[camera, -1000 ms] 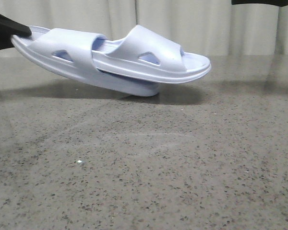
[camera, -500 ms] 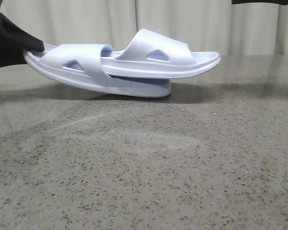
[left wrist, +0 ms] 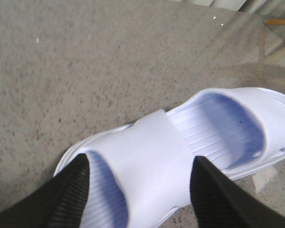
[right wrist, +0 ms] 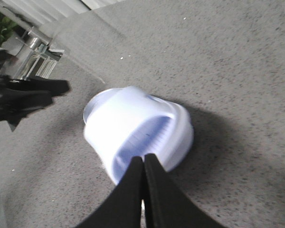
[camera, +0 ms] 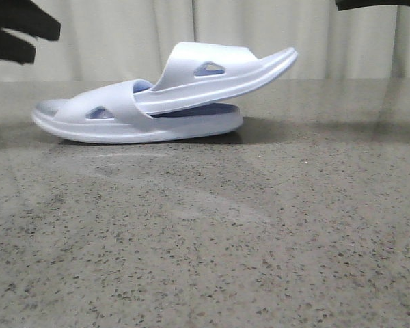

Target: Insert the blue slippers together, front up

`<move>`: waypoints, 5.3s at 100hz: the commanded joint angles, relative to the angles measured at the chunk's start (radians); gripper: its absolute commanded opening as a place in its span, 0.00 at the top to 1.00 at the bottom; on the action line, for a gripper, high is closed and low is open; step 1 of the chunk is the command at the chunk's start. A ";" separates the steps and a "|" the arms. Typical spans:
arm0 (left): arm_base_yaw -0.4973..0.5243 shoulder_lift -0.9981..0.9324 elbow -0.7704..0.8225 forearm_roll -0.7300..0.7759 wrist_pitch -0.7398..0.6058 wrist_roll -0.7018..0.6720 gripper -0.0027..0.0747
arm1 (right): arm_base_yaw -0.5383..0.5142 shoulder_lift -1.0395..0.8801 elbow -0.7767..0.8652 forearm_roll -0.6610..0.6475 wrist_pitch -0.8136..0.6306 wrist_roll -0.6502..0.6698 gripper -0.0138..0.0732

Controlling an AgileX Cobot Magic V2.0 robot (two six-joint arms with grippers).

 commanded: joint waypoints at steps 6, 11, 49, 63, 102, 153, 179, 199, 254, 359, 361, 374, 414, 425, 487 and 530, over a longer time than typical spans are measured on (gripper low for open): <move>-0.003 -0.132 -0.064 0.010 -0.007 0.008 0.71 | -0.035 -0.083 -0.033 0.015 0.002 -0.012 0.93; -0.003 -0.165 -0.064 0.026 -0.043 0.008 0.83 | -0.036 -0.099 -0.031 0.002 -0.019 -0.007 0.93; -0.023 -0.364 -0.035 0.048 -0.318 0.008 0.95 | 0.138 -0.317 0.201 0.000 -0.485 -0.008 0.93; -0.088 -0.459 0.060 0.114 -0.503 0.008 0.95 | 0.279 -0.415 0.294 -0.070 -0.716 -0.008 0.93; -0.145 -0.782 0.404 0.041 -0.611 0.064 0.95 | 0.503 -0.781 0.646 -0.117 -1.069 -0.008 0.93; -0.145 -1.107 0.749 -0.330 -0.603 0.262 0.95 | 0.505 -1.171 0.957 -0.047 -1.021 -0.008 0.93; -0.145 -1.110 0.752 -0.338 -0.603 0.262 0.95 | 0.505 -1.169 0.958 -0.047 -0.999 -0.008 0.93; -0.145 -1.110 0.752 -0.338 -0.603 0.262 0.95 | 0.505 -1.169 0.958 -0.047 -0.999 -0.008 0.93; -0.145 -1.110 0.753 -0.338 -0.620 0.262 0.95 | 0.505 -1.169 0.958 -0.047 -0.999 -0.008 0.93; -0.135 -1.552 1.035 1.261 -0.687 -1.268 0.95 | 0.505 -1.167 0.958 -0.047 -0.992 -0.008 0.93; -0.135 -1.552 1.035 1.268 -0.679 -1.268 0.95 | 0.505 -1.167 0.958 -0.047 -0.992 -0.008 0.93; -0.135 -1.552 1.035 1.258 -0.631 -1.268 0.95 | 0.505 -1.167 0.958 -0.047 -0.992 -0.008 0.93; -0.135 -1.552 1.035 1.257 -0.636 -1.268 0.95 | 0.505 -1.167 0.958 -0.047 -0.992 -0.008 0.93; -0.135 -1.552 1.035 1.257 -0.636 -1.268 0.95 | 0.505 -1.167 0.958 -0.047 -0.992 -0.008 0.93; -0.135 -1.552 1.035 1.257 -0.636 -1.268 0.95 | 0.480 -1.167 1.006 -0.804 -1.318 0.615 0.93; -0.135 -1.552 1.035 1.257 -0.636 -1.268 0.95 | 0.201 -1.459 1.137 -1.235 -1.158 0.893 0.93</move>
